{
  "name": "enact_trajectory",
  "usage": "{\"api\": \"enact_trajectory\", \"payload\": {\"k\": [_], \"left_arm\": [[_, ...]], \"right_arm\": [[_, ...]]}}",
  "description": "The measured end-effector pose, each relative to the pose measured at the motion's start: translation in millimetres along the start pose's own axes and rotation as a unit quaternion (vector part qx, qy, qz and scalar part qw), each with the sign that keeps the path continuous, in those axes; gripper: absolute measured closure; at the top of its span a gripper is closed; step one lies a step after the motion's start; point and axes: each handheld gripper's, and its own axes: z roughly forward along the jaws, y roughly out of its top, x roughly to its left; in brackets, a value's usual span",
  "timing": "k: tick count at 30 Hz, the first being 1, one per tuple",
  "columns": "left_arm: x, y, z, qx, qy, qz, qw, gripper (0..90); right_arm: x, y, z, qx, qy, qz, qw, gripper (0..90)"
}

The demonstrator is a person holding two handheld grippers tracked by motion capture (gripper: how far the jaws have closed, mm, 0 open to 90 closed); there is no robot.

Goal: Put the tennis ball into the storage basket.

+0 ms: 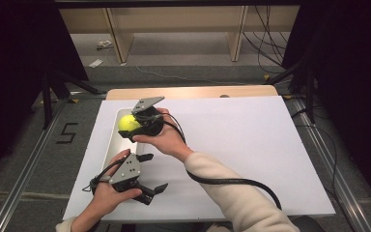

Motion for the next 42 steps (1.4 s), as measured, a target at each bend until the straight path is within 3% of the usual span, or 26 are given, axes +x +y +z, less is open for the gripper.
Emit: {"api": "enact_trajectory", "payload": {"k": [42], "left_arm": [[-0.8,0.4,-0.3,0.000,-0.001,0.004,1.0000,0.0]], "right_arm": [[-1.2,2.2,25.9,0.022,0.011,0.000,0.9997,26.6]]}}
